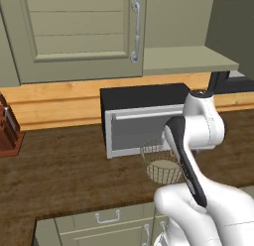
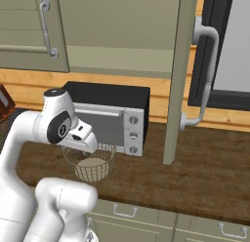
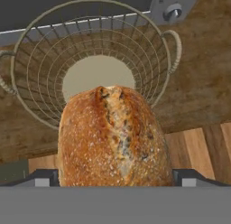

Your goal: Open the cabinet, pick up the bread from the cabinet and place it in the basket. Then move the basket to the dining counter.

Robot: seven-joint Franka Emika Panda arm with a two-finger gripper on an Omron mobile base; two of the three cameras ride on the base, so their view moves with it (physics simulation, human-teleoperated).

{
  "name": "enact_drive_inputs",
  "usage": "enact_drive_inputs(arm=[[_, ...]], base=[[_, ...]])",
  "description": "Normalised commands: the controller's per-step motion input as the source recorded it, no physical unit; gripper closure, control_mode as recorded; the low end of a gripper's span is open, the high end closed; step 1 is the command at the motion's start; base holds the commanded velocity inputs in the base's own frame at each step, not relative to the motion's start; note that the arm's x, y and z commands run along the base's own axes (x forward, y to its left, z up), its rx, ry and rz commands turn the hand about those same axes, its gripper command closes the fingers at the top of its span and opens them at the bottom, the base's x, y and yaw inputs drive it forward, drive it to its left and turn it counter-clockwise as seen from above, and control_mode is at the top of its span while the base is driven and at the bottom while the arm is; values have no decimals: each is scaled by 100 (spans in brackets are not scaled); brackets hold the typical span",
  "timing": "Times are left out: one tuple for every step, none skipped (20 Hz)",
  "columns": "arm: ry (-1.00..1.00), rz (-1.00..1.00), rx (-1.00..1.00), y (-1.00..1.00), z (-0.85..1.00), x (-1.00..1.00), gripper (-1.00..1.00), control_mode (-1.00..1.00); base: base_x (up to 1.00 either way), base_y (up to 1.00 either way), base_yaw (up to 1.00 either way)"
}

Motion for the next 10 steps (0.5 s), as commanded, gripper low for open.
enact_drive_inputs(arm=[[2, 0, 0, 0, -64, 35, 100, -100], [2, 0, 0, 0, -57, 36, 100, -100], [2, 0, 1, 0, -50, 36, 100, -100], [5, 0, 2, 0, -49, 41, 100, -100], [7, 0, 2, 0, -46, 44, 100, -100], [8, 0, 4, 0, -42, 49, 100, -100], [7, 0, 4, 0, -37, 51, 100, -100], [6, 0, 4, 0, -34, 50, 100, -100], [5, 0, 3, 0, -29, 49, 100, -100], [4, 0, 4, 0, -26, 46, 100, -100]], base=[[0, 0, 0], [0, 0, 0], [0, 0, 0], [0, 0, 0], [0, 0, 0], [0, 0, 0], [0, 0, 0], [0, 0, 0], [0, 0, 0], [0, 0, 0]])
